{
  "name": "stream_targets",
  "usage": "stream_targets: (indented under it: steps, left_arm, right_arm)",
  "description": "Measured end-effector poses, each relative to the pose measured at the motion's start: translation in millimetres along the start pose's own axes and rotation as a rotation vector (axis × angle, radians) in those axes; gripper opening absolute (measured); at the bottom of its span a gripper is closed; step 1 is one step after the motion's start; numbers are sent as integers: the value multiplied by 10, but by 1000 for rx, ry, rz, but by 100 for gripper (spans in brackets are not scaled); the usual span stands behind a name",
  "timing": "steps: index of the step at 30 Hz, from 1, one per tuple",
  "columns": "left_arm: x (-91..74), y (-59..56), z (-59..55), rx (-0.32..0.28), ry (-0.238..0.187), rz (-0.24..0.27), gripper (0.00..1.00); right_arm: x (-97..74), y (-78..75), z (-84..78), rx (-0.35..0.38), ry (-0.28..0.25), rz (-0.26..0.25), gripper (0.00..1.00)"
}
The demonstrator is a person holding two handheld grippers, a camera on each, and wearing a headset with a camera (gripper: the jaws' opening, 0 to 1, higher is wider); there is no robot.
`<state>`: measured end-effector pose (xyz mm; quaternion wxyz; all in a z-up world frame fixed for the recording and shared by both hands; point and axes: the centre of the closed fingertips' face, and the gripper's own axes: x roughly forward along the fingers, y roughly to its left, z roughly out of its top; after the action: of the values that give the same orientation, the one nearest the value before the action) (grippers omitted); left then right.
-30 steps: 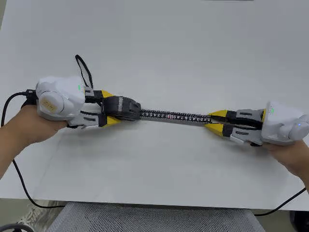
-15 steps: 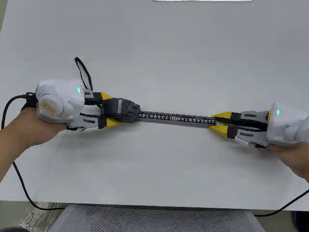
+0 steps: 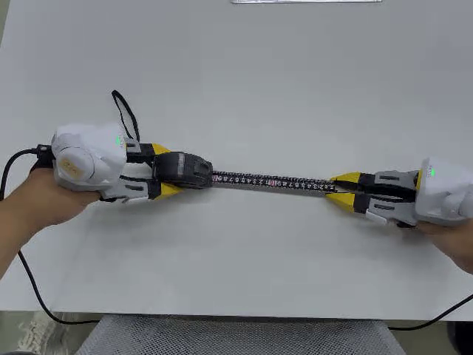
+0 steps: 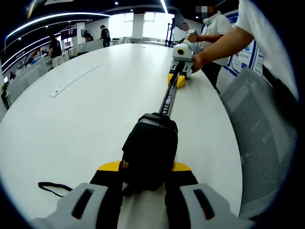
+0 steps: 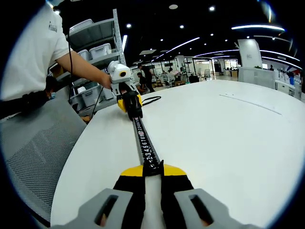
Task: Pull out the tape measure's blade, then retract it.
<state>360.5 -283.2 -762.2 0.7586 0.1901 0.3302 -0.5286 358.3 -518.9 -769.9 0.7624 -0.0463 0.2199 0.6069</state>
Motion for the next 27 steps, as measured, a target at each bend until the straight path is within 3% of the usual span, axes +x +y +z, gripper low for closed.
stream_targets:
  steps: [27]
  left_arm:
    - [6, -6, 3, 2, 3, -1, 30]
  right_arm:
    - [-261, -52, -99, 13, 5, -25, 8]
